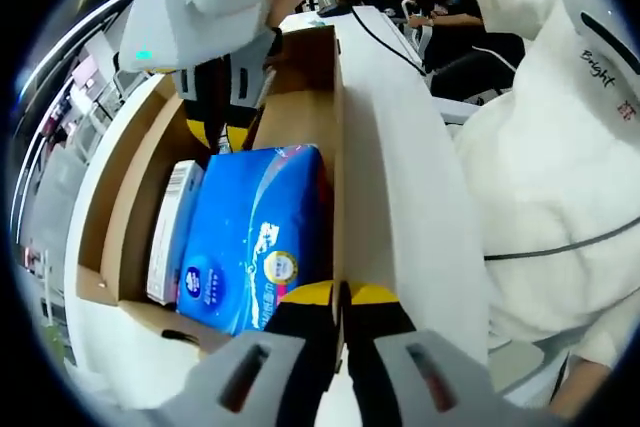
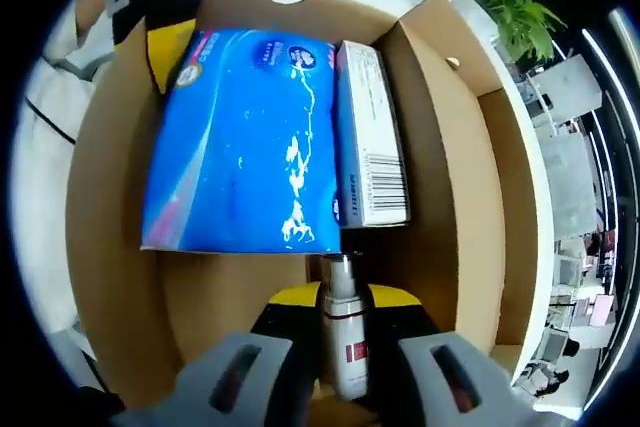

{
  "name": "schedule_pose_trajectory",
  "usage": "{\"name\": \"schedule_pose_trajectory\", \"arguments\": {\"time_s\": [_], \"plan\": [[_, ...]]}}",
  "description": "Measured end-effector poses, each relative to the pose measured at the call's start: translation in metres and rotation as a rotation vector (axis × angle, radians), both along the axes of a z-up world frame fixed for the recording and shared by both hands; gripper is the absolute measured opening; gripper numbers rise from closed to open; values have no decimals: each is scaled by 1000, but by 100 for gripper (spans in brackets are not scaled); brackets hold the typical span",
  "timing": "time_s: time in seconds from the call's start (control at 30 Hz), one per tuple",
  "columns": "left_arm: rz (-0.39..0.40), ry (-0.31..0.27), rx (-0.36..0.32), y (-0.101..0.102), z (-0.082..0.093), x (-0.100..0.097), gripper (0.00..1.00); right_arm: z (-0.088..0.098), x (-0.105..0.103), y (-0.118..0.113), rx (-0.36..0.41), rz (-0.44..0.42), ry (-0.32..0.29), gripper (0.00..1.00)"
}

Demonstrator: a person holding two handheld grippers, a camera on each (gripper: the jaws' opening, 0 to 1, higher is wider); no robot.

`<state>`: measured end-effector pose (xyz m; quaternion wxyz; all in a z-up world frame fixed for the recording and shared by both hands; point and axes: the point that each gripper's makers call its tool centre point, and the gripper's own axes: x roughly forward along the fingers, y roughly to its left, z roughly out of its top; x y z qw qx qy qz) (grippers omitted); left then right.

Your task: Operate the shoe box by opening the lid, removing the specified soft item, and placing it in the target area until the item is outside and the box remains undamaged.

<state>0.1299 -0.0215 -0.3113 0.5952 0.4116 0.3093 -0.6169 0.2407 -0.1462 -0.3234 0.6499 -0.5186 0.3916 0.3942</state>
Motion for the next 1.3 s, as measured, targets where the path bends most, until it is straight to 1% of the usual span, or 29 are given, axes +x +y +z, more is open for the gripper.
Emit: {"name": "schedule_pose_trajectory", "arguments": {"time_s": [0.1, 0.13, 0.2, 0.23, 0.27, 0.3, 0.37, 0.4, 0.47, 0.5, 0.53, 0.57, 0.6, 0.63, 0.67, 0.7, 0.77, 0.8, 0.83, 0.87, 0.93, 1.0, 1.07, 1.17, 1.27, 1.3], "plan": [[-1, 2, 1, 0, 0, 1, 2, 3, 3, 1, 11, -24, 55, 11], [-1, 3, 1, 0, 0, 1, 2, 4, 2, 1, 12, -23, 65, 9], [-2, 4, 2, 0, 0, 0, 2, 4, -5, 0, 16, -27, 111, 3], [-2, 5, 2, 0, 0, 0, 2, 3, -8, 0, 17, -9, 124, 3], [-2, 5, 1, 0, 0, -1, 2, 2, -9, 0, 11, 1, 130, 5], [-3, 3, 2, -1, 0, -1, 2, 2, -9, -1, 6, 1, 120, 8], [-3, 0, -1, -1, 0, 0, 2, 4, -2, -1, -11, 31, 59, 9], [-3, -2, -3, -1, 0, 0, 2, 4, -2, -3, -20, 33, 48, 9], [-4, -6, -5, -1, 0, 0, 2, 2, -2, -2, -16, 30, 45, 15], [-4, -7, -5, -1, 0, 0, 2, -2, -2, -2, -15, 33, 45, 19], [-3, -6, -5, -1, 0, 0, 2, -5, -2, -3, -24, 31, 45, 21], [-3, -6, -5, -1, 0, 0, 2, -6, 0, -4, -38, 41, 28, 20], [-3, -5, -5, -1, 0, -1, 2, -8, -1, -4, -44, 38, 34, 18], [-3, -4, -6, -1, 0, -1, 2, -10, -1, -4, -40, 25, 43, 19], [-3, -4, -6, -1, 0, -1, 2, -12, -6, -5, -46, 16, 68, 19], [-4, -3, -6, -1, 1, -1, 2, -11, -6, -6, -49, 7, 67, 19], [-4, -2, -6, -2, 1, -1, 2, -12, -11, -8, -43, -27, 97, 19], [-4, 0, -4, -2, 1, -1, 2, -13, -21, -11, -46, -89, 161, 19], [-4, 1, -3, -2, 1, -2, 2, -12, -26, -12, -40, -126, 196, 18], [-4, 2, -2, -1, 0, 0, 2, -12, -26, -11, -32, -133, 199, 18], [-5, 2, -3, -1, 0, 0, 2, -11, -28, -11, -19, -172, 234, 18], [-6, 1, -6, -1, 0, 2, 2, -11, -29, -11, -7, -202, 236, 18], [-7, 0, -6, -1, 0, 2, 2, -10, -34, -13, -7, -215, 260, 18], [-7, 3, -5, -1, 0, 4, 2, -10, -38, -12, 5, -207, 262, 18], [-6, 3, -5, -1, 0, 5, 2, -12, -43, -9, 2, -209, 266, 18], [-6, 3, -6, -1, 0, 5, 2, -12, -42, -11, -2, -208, 265, 18]]}}
